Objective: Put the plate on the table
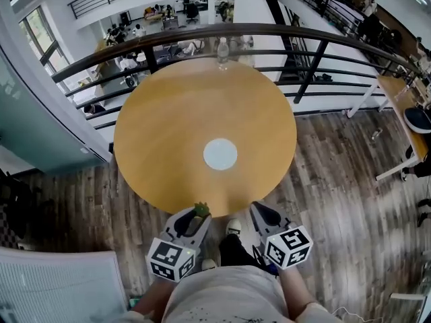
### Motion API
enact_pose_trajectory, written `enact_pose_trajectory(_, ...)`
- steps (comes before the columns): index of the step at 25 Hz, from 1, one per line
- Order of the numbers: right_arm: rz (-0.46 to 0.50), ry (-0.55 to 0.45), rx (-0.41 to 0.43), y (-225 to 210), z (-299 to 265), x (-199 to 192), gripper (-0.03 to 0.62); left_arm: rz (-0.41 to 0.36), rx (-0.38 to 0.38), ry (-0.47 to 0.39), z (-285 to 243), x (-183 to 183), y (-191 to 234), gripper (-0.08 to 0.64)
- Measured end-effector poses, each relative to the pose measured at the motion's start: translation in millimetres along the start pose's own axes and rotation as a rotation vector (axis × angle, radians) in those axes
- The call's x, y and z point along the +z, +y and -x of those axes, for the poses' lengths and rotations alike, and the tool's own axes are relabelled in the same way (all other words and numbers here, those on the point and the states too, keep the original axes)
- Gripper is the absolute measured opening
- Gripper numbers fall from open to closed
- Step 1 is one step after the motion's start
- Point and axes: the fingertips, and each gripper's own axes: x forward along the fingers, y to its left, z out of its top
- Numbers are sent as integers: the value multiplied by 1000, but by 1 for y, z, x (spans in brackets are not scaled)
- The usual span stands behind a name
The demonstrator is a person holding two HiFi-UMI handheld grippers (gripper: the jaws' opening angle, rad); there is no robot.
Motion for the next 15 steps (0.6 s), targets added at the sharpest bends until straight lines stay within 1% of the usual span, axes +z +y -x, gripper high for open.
enact_pose_trajectory(5, 34, -20, 21, -44, -34, 41, 20, -18, 14, -4, -52, 32, 20, 149)
enact_pose_trajectory(9, 37, -24, 41, -79, -52, 54, 20, -11, 43, -2, -86, 41, 26, 149)
enact_pose_trajectory(15, 35, 3, 81, -108, -77, 72, 20, -9, 70, 11, -121, 62, 37, 149)
